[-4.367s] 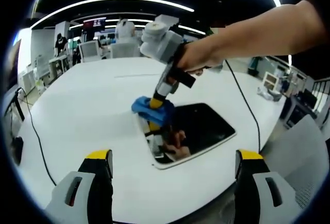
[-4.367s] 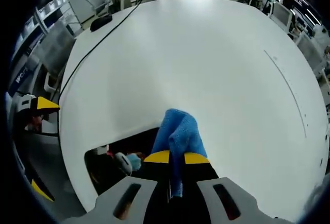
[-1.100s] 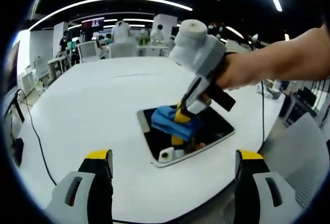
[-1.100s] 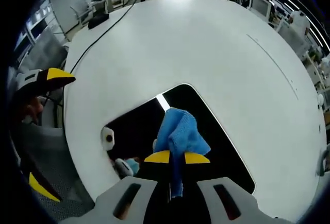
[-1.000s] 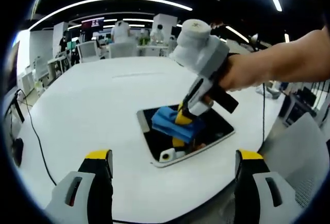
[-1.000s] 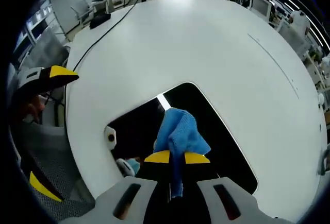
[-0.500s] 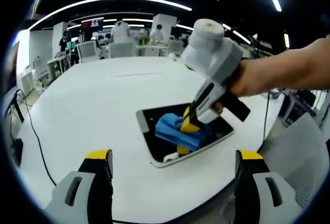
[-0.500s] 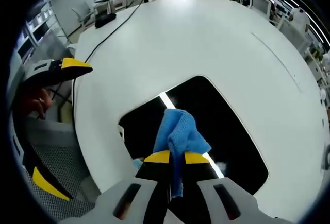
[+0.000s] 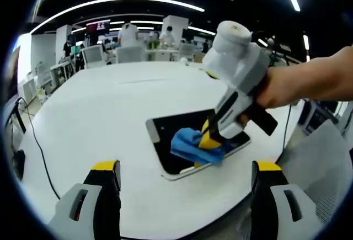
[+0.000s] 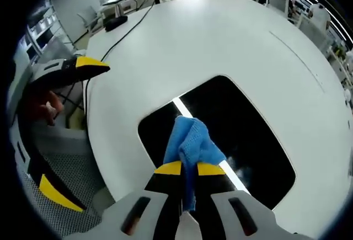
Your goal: Wipe the mirror surface with the cleaning cloth until all visible marks leave the cleaned area.
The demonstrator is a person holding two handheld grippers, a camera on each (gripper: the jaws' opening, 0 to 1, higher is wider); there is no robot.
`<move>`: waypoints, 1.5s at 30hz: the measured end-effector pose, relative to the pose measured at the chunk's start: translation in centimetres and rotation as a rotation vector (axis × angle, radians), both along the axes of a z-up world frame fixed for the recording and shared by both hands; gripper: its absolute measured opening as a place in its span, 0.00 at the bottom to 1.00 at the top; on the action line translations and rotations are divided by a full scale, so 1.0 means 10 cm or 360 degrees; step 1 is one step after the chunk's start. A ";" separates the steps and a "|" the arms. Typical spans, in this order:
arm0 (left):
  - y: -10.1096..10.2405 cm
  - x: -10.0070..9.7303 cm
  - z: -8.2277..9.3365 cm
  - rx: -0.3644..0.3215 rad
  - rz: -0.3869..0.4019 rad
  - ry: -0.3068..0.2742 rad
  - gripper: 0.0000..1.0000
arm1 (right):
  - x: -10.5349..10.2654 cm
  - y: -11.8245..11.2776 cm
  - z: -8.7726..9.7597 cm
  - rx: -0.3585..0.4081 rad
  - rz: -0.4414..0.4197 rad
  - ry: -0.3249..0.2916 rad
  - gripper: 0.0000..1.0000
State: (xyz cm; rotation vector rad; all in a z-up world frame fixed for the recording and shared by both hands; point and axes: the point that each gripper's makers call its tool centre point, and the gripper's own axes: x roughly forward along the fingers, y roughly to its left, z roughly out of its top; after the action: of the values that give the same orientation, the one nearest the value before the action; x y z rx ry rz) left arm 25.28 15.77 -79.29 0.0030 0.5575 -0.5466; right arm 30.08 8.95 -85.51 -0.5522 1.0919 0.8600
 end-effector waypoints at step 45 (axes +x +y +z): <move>0.00 0.01 -0.01 0.0009 0.0001 0.0007 0.99 | -0.21 0.01 0.00 0.0062 0.0006 0.0064 0.01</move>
State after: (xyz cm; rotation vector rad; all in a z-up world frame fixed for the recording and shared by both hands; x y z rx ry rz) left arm 25.42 15.79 -79.38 0.0068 0.5634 -0.5447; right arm 28.02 9.07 -85.49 -0.5061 1.1088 0.8971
